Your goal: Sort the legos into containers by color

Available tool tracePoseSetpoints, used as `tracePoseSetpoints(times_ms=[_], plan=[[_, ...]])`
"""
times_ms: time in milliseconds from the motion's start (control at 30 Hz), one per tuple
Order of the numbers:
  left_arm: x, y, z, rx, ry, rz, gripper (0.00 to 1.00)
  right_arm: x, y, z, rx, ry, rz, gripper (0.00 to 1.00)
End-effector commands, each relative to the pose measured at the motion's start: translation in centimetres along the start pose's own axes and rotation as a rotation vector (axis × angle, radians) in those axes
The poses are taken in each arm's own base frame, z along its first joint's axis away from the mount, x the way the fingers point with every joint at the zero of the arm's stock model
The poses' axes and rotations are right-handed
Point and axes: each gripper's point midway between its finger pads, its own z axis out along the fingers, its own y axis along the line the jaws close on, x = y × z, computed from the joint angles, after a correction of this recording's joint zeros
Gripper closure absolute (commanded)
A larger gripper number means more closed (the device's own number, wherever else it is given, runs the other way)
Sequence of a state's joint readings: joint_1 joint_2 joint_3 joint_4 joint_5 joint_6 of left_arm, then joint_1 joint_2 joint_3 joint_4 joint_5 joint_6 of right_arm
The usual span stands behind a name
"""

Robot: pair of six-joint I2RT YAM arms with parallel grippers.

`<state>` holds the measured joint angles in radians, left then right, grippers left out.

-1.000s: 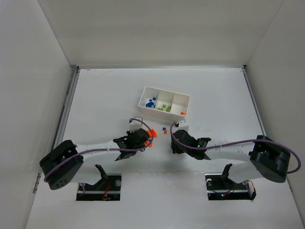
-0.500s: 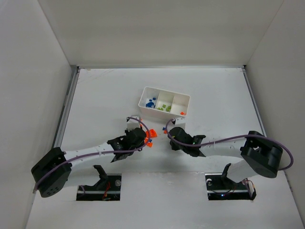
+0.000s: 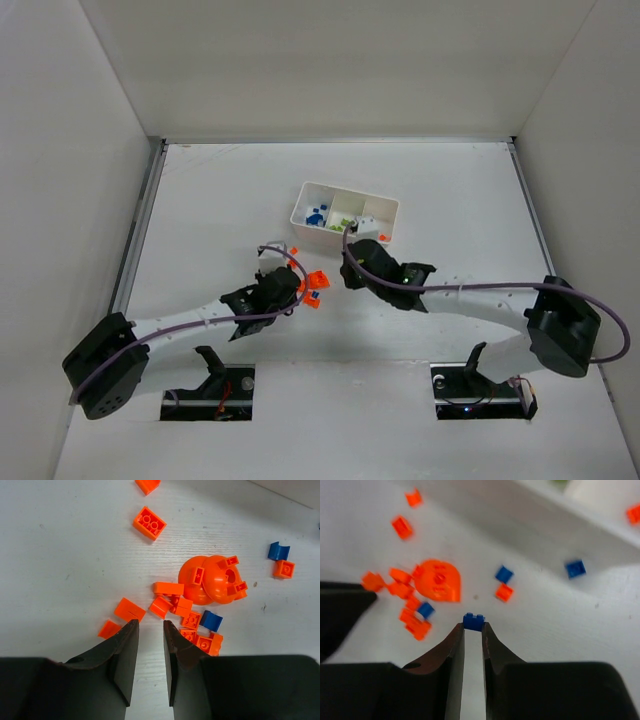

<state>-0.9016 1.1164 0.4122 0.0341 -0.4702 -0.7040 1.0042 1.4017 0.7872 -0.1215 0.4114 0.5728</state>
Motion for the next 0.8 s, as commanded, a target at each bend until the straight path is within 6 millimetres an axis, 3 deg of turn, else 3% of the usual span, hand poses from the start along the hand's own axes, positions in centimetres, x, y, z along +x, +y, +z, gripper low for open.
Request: tracePoseSetpoints(times_ms=[0,100,233,400,467,633,767], plan=[[-0.4,0.0,-0.1,0.008,-0.024,-0.021,0.76,-7.0,2.3,0.0,-0.05,-0.137,-0.001,0.84],[-0.4,0.8,-0.2,-0.006,-0.044,-0.038,0.7,-11.3,3.5,1.4,-0.082,-0.199,0.017,0.84],[-1.1,1.4,-0.3,-0.015,-0.073,-0.066,0.62,-14.9,4.3,4.6,-0.106,-0.227,0.042,0.84],[-1.4,1.3,-0.1,-0.013,-0.08,-0.073,0.59,-17.3,3.3,9.1,-0.062,-0.226,0.06,0.82],[-1.4,1.4,0.1,-0.022,-0.078,-0.062,0.59,-18.0,3.1,10.4,-0.053,-0.233,0.069,0.76],[-1.3,1.5,0.6,-0.032,-0.075,-0.037,0.6,-19.6,4.1,10.5,-0.093,-0.254,0.082,0.57],[-1.5,1.8,0.8,-0.055,-0.093,-0.023,0.61,-19.5,3.7,9.4,-0.086,-0.262,0.077,0.53]])
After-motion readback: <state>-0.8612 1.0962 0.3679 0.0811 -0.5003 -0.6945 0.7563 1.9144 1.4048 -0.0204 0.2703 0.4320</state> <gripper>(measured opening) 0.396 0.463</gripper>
